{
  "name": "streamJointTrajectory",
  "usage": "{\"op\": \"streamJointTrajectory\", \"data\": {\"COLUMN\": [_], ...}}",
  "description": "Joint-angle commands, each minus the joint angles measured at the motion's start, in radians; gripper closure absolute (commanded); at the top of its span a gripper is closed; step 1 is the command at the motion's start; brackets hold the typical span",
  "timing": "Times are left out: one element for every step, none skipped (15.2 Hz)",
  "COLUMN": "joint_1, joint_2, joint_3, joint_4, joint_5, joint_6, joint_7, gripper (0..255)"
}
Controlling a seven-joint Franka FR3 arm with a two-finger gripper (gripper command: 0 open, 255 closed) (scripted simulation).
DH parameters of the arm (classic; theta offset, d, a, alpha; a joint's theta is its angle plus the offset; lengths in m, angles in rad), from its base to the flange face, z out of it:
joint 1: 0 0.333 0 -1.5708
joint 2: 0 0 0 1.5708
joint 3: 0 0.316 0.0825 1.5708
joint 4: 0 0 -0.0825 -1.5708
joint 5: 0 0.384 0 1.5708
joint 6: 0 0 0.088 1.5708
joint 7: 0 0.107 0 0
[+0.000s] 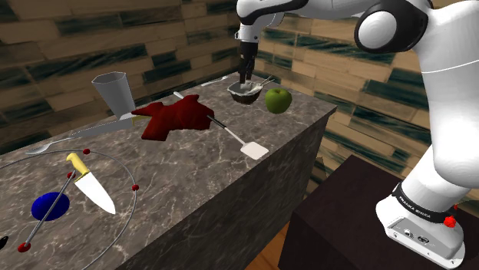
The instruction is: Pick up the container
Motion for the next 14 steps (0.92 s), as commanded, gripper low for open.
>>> {"op": "streamJointTrajectory", "data": {"joint_1": [0.001,0.001,0.001,0.001,0.001,0.001,0.001,0.001,0.001,0.001,0.001,0.001,0.001,0.001], "joint_2": [-0.001,-0.001,-0.001,-0.002,-0.002,-0.002,-0.002,-0.002,-0.002,-0.001,-0.001,-0.001,-0.001,-0.002], "joint_3": [0.000,0.000,0.000,0.000,0.000,0.000,0.000,0.000,0.000,0.000,0.000,0.000,0.000,0.000], "joint_4": [-0.036,-0.037,-0.036,-0.038,-0.038,-0.038,-0.038,-0.038,-0.037,-0.036,-0.036,-0.036,-0.036,-0.024], "joint_5": [0.002,0.002,0.002,0.002,0.002,0.002,0.002,0.002,0.002,0.002,0.002,0.002,0.002,0.001], "joint_6": [0.035,0.035,0.035,0.036,0.036,0.036,0.036,0.036,0.035,0.035,0.035,0.035,0.035,0.023], "joint_7": [-0.008,-0.008,-0.008,-0.008,-0.008,-0.008,-0.008,-0.008,-0.008,-0.008,-0.008,-0.008,-0.008,-0.005], "gripper": [0,0,0,255,255,255,255,255,255,255,255,255,255,255]}}
